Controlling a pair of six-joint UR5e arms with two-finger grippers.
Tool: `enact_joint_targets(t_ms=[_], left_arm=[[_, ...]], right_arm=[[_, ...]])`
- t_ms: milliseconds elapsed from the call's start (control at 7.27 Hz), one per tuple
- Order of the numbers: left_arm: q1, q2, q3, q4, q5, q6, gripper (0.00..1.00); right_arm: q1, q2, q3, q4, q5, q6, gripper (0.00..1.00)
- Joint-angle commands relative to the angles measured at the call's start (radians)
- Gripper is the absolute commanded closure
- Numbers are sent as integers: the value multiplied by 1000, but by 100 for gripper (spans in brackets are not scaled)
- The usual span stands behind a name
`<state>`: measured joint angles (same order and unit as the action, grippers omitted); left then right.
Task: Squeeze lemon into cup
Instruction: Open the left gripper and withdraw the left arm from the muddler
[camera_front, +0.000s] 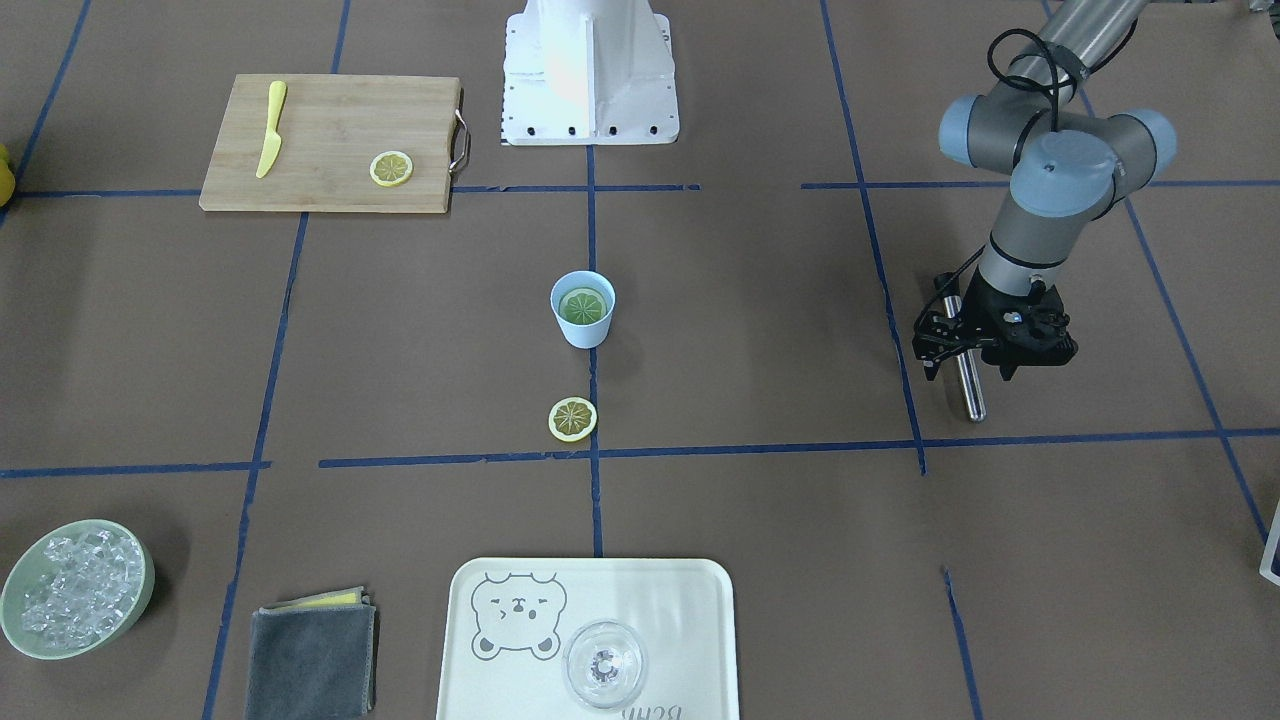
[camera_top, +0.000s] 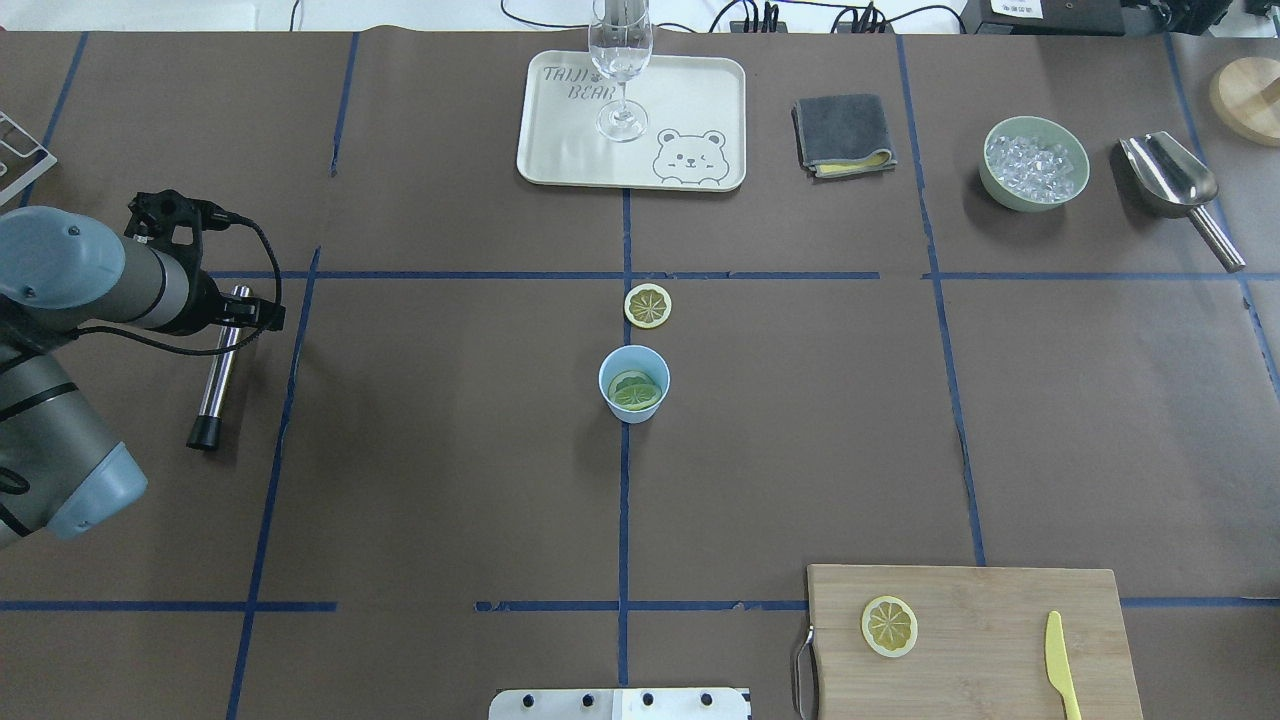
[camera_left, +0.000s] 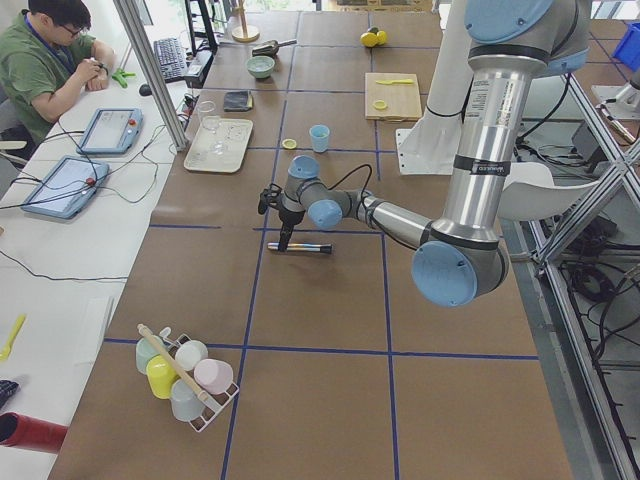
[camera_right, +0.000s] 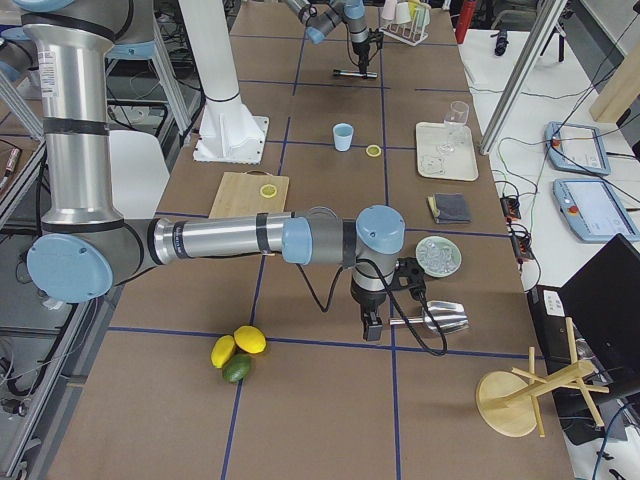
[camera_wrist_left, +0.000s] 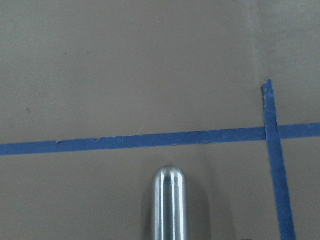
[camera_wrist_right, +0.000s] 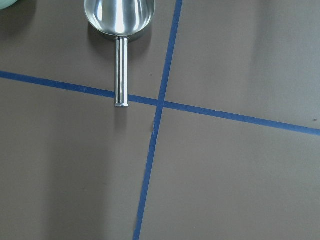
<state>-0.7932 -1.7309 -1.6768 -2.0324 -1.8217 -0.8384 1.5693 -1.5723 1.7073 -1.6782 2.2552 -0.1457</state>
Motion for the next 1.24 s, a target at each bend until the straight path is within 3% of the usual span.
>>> enact_joint_targets(t_ms=[0, 275, 412, 550, 962, 1100], left_arm=[[-128, 33, -86, 67, -13, 286, 0], [-431, 37, -77, 174, -164, 716, 0], [-563, 24, -74, 293, -213, 843, 0], [-631, 33, -72, 373, -275, 880, 0], [-760, 224, -12, 362, -404, 1037, 0], [-764, 259, -9, 363, -509, 1039, 0]], right_arm=[[0, 0, 2, 0, 1, -5, 0], [0, 0, 2, 0, 1, -6, 0], [0, 0, 2, 0, 3, -6, 0], [0, 0, 2, 0, 3, -6, 0], [0, 0, 0, 0, 7, -6, 0], [0, -2, 2, 0, 6, -8, 0]])
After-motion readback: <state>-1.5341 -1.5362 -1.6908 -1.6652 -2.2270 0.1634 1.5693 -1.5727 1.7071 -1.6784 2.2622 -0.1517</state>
